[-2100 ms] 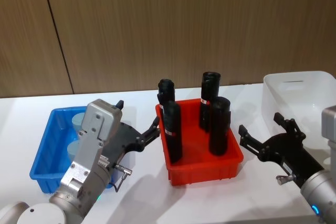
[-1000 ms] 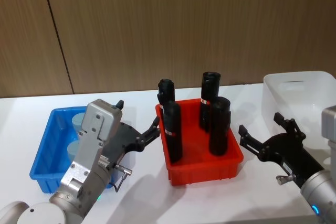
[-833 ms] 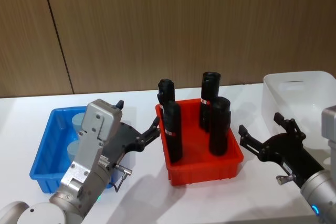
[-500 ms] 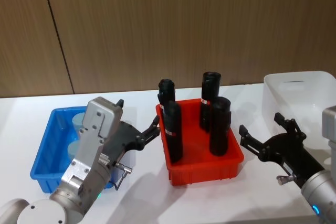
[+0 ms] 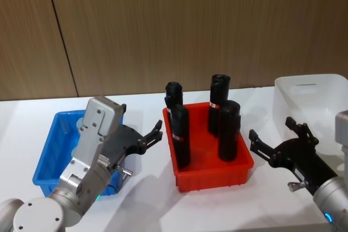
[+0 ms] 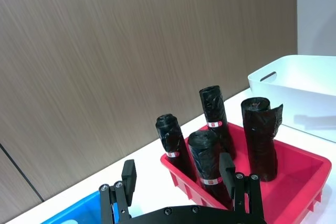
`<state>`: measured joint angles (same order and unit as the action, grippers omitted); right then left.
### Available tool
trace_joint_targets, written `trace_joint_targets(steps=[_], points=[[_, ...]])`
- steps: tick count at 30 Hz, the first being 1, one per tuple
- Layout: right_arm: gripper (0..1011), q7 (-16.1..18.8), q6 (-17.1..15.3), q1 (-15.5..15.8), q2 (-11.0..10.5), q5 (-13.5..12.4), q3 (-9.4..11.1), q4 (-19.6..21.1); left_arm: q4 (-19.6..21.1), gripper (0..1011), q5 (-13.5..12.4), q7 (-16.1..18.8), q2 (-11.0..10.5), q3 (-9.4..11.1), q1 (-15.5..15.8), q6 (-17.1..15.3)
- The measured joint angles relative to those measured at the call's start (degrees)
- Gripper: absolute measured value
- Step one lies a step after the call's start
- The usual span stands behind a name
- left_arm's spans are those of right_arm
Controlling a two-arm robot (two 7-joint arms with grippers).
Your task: Pick the cotton swabs from the blue box and place them into the white box.
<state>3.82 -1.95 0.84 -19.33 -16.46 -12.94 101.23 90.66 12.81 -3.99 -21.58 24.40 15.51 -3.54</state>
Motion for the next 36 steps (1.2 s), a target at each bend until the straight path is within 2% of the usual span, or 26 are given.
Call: trace_joint_targets(steps=[11,22,28,36], points=[[1001,0.0,0.0,0.0,0.0,0.0,0.0,0.0,-2.95,1000,2.94,-3.78,-0.59,-1.41,0.62,0.7],[1001,0.0,0.0,0.0,0.0,0.0,0.0,0.0,-6.01,1000,3.92,-9.01,-1.48,-2.72,1.48,1.96],[1001,0.0,0.0,0.0,0.0,0.0,0.0,0.0,-6.57,1000,4.69,-9.39,-1.86,-3.21,1.46,1.7],[1001,0.0,0.0,0.0,0.0,0.0,0.0,0.0,-6.26,1000,6.31,-6.45,-2.4,-3.89,0.58,-0.52]])
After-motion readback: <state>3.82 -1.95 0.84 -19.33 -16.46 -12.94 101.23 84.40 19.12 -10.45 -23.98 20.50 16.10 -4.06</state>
